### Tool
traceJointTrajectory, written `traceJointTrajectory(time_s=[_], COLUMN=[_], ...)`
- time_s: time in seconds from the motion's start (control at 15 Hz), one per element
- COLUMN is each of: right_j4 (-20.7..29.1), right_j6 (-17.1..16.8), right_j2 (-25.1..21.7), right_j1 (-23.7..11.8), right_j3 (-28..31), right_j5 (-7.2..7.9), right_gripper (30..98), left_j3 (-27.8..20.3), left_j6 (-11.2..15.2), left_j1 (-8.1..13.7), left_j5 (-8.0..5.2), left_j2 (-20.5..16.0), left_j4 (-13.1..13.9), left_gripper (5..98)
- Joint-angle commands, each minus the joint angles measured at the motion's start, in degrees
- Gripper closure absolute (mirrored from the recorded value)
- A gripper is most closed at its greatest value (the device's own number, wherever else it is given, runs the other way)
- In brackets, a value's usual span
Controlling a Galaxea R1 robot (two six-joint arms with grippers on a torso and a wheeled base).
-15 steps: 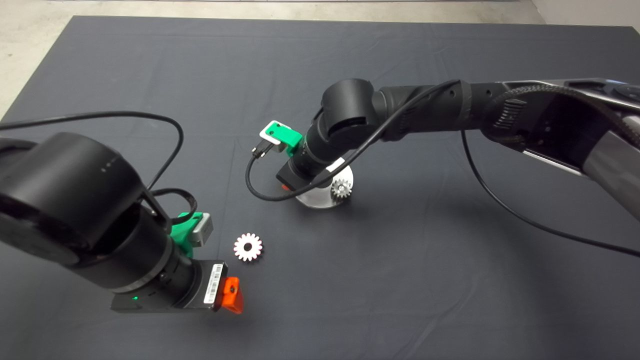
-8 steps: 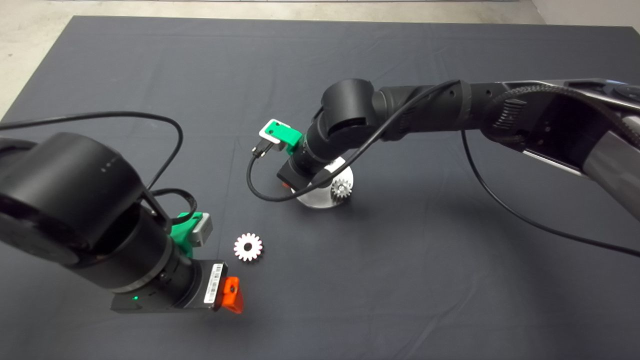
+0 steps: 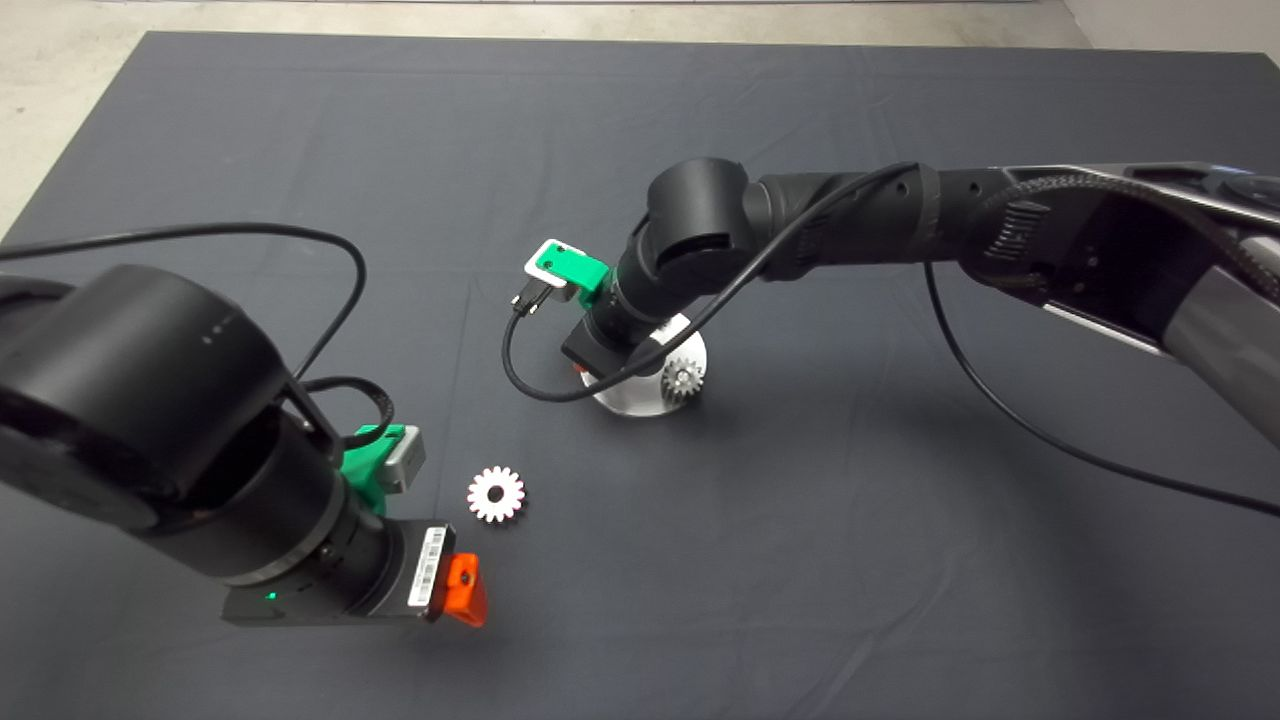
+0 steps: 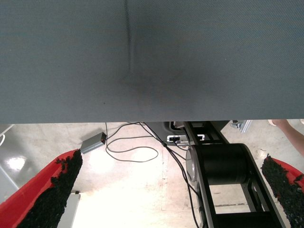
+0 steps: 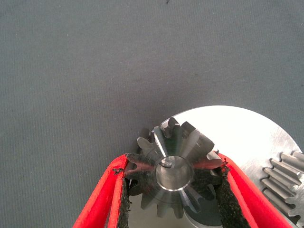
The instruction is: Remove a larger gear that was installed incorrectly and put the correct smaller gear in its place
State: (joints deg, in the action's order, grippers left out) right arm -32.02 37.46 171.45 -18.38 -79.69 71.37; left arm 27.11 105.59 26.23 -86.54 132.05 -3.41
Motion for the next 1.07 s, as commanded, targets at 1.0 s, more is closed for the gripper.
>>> traceJointTrajectory(time_s=[1.0], right_j4=[-1.64], right_j6=[-0.20], right_j2=[0.43], right_j1=[-1.22], right_j3=[0.96], right_j5=[-0.60], right_gripper=[89.1], left_j3=[-0.26], left_j6=[0.31], left_j1=[0.43], left_j5=[-0.29], left_j2=[-0.16], left_j4=[-0.10], left_gripper=[6.1])
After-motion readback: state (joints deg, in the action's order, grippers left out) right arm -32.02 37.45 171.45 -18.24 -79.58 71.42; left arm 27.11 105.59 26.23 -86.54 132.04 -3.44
